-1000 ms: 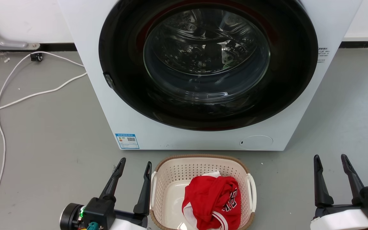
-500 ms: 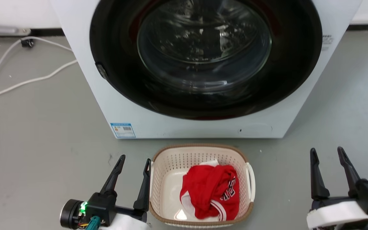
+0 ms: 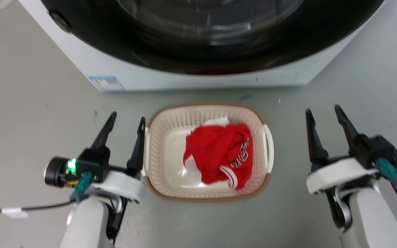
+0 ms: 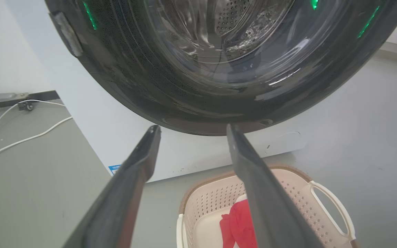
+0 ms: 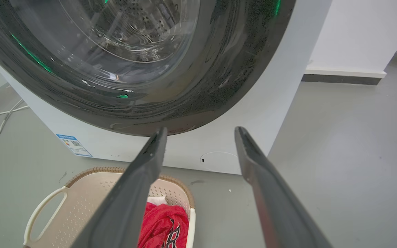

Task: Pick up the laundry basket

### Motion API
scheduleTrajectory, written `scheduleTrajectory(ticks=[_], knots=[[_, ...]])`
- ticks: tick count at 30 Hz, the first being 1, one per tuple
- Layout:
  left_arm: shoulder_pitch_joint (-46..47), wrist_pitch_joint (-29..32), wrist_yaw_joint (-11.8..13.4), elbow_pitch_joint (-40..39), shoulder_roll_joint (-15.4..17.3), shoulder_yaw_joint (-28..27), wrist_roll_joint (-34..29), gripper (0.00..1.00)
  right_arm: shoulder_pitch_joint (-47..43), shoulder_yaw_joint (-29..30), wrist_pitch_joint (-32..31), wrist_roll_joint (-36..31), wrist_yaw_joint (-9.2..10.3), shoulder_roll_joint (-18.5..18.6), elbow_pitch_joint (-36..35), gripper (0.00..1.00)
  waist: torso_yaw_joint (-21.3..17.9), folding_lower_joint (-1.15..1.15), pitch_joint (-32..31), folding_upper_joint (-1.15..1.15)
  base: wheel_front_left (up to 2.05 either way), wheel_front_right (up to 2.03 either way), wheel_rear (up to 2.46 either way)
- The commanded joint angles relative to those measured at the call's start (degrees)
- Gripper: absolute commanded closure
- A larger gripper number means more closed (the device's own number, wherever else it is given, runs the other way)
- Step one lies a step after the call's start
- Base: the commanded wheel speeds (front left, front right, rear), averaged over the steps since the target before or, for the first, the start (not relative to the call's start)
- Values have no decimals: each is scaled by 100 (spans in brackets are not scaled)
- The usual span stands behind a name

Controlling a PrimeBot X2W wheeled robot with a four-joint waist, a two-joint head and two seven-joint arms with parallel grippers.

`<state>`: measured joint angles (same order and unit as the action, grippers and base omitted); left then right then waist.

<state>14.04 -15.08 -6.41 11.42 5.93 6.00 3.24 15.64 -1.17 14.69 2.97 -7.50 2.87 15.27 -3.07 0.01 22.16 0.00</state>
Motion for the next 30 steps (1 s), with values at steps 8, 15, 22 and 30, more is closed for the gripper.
scheduleTrajectory(ticks=[8, 15, 22, 30], knots=[[1187, -13, -89, 1403, 400, 185, 157, 0, 1251, -213, -209, 57, 2, -2, 1298, 0, -243, -1, 1349, 0, 0, 0, 0], [2090, 53, -104, 2957, 677, 578, 423, 0, 1987, -464, -538, 387, 2, 0, 2420, 0, -314, -1, 1754, 0, 0, 0, 0], [2830, 398, -105, 3957, 927, 1188, 942, 0, 2627, -805, -865, 773, 2, 0, 3319, 0, -355, -1, 2088, 0, 0, 0, 0], [3391, 1022, -106, 4391, 1136, 2076, 1727, 0, 3293, -1281, -1393, 1191, 2, 0, 4099, 0, -308, -1, 2362, 0, 0, 0, 0]])
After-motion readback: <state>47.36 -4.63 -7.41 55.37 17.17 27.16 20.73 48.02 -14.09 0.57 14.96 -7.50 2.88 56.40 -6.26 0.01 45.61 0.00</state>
